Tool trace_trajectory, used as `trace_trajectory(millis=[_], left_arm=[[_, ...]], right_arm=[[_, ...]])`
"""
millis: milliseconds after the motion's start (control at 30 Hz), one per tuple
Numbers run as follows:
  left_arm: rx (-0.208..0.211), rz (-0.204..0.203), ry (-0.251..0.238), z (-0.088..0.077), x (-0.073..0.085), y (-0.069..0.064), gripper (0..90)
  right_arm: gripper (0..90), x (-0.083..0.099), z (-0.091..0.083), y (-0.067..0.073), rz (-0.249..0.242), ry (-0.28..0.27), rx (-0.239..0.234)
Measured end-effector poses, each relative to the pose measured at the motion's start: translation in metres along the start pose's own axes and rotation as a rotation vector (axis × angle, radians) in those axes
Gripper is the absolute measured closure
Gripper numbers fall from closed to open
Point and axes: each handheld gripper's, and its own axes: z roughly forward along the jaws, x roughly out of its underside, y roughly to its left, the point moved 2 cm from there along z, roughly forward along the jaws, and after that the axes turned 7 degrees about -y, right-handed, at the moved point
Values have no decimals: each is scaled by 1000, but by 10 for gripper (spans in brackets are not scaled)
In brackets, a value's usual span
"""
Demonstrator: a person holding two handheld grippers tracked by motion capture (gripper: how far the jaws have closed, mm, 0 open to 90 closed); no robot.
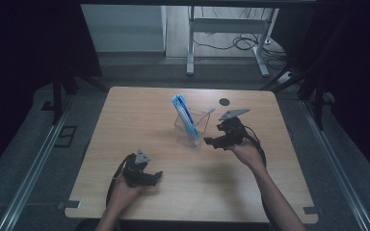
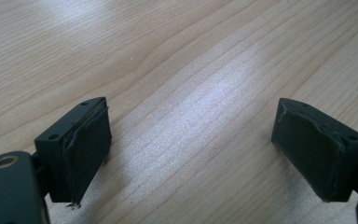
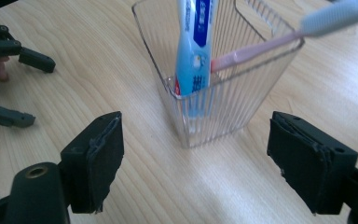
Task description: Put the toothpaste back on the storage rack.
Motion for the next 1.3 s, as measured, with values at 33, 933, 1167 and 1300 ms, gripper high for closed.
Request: trace_trajectory(millis=[33, 933, 1167, 1300], left_arm=[[0, 0, 0, 0, 0, 0, 120], [0, -2, -2, 0, 0, 0, 120], [-1, -1, -3, 0, 0, 0, 120], [-1, -2, -2, 0, 0, 0, 120]], right_arm=[[184, 2, -1, -1, 4, 0, 0], [170, 46, -33, -5, -13, -36, 48], [170, 59, -43, -5, -17, -47, 65], [170, 66, -49, -5, -22, -46, 72]])
